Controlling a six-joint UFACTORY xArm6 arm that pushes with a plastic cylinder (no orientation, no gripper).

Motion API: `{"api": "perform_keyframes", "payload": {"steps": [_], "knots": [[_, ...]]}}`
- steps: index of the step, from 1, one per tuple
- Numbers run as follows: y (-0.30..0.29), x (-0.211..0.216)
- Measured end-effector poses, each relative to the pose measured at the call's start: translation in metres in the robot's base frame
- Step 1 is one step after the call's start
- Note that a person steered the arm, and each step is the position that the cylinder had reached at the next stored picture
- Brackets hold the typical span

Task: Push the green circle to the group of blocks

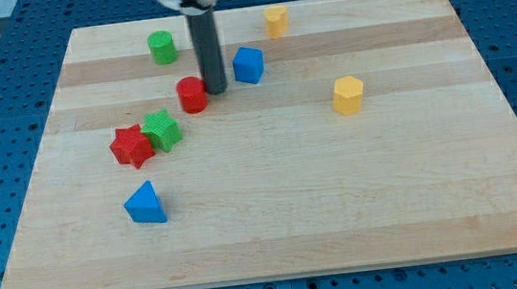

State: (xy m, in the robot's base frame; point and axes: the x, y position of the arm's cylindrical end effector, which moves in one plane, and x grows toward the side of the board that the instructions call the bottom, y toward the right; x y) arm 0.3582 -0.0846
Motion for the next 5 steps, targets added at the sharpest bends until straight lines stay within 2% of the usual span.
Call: {"api": "perform_keyframes", "payload": {"steps": [2,3,5], "knots": [[-0.033,0.023],[-0.029,0.01],[0.002,-0.076]]}}
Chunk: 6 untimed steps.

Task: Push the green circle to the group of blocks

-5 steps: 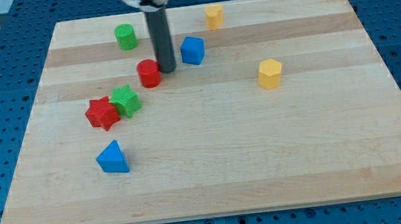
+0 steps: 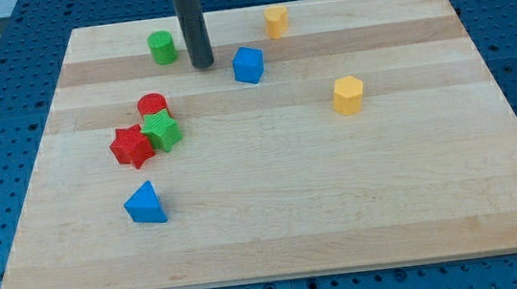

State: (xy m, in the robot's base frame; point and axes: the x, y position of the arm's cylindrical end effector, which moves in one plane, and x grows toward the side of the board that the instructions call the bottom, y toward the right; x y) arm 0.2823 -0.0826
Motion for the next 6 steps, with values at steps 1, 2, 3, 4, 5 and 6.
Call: {"api": "perform_keyframes", "payload": {"steps": [1,2,3,4,5,6], "knots": [[-0.01,-0.045],[-0.049,-0.045],[-0.08,-0.024],[-0.11,0.011],[-0.132,0.049],[-0.146,0.073]]}}
